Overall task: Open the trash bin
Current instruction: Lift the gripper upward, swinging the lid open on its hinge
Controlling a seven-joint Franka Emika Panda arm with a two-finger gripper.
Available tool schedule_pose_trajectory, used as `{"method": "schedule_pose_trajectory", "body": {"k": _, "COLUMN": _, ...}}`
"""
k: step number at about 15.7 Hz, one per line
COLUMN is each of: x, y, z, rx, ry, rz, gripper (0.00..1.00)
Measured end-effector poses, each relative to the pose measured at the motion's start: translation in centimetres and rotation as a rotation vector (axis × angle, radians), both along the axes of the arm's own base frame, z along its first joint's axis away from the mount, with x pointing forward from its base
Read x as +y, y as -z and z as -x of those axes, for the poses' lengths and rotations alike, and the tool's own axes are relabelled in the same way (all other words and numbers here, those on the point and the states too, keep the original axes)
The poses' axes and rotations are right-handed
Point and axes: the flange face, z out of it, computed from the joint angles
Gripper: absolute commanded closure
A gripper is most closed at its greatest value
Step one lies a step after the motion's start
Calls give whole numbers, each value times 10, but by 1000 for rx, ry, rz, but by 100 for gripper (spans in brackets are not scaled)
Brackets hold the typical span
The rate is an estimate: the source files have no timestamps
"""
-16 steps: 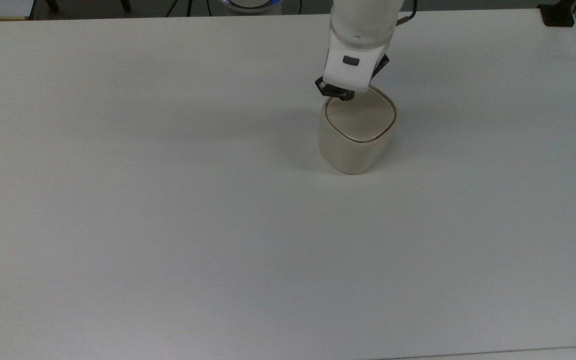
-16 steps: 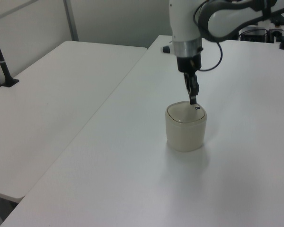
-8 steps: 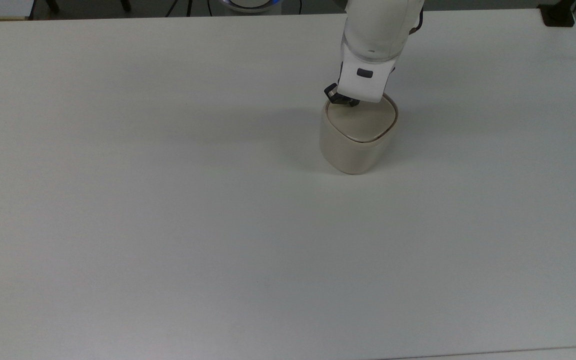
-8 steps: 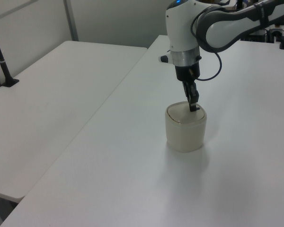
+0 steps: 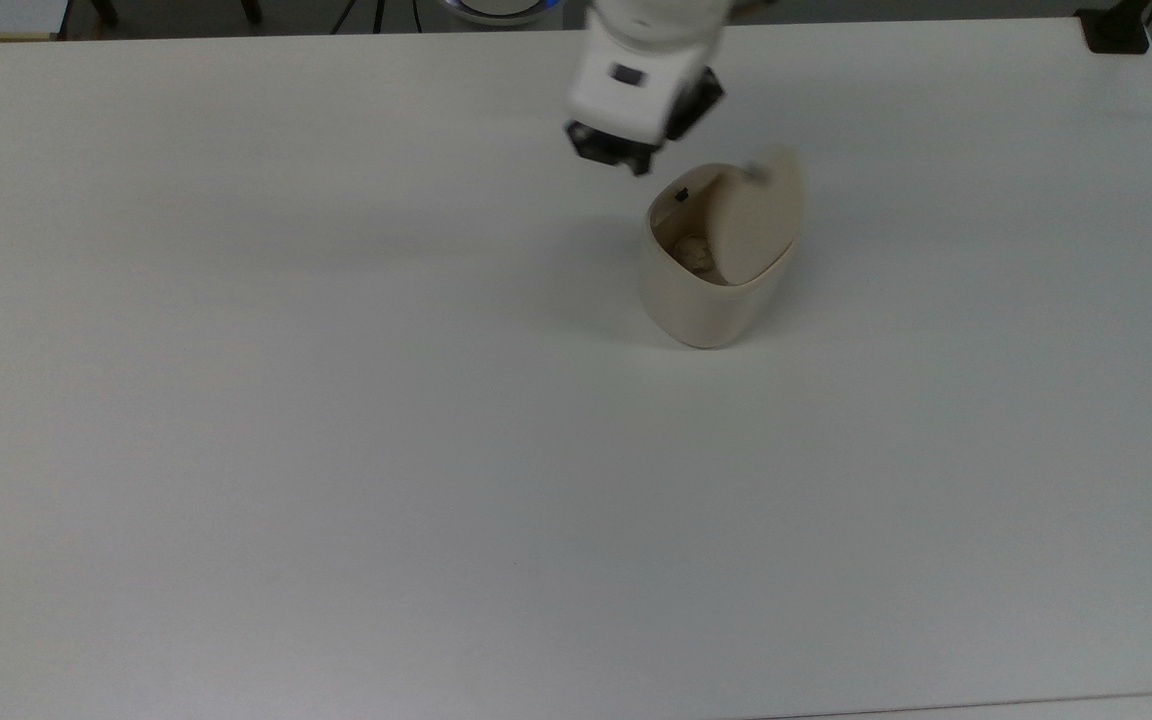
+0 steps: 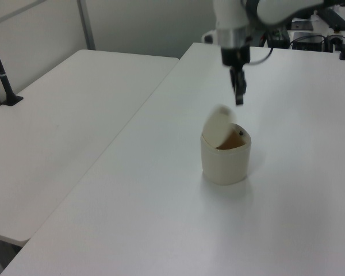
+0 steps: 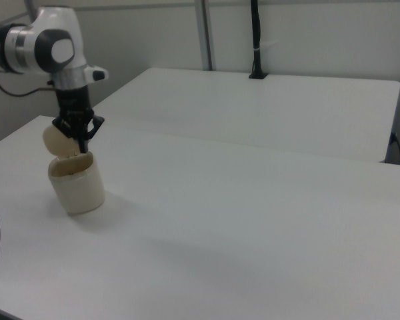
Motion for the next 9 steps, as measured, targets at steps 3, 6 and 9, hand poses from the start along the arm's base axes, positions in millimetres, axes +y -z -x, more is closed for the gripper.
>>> {"method": "schedule_pose_trajectory", "body": {"k": 3, "x": -74, "y": -34, "z": 4, "rx": -11, "ry": 108, "rz": 8, "gripper": 0}}
{"method": "schedule_pose_trajectory", "body": {"k": 6, "x": -131, "y": -53, "z": 8, "rx": -39, "ry": 187, "rz": 53, "gripper": 0}}
{"method": "schedule_pose_trajectory", "body": {"k": 9, "x": -161, "y": -62, "z": 11, "rx": -54, "ry": 236, "rz": 60, "gripper": 0}}
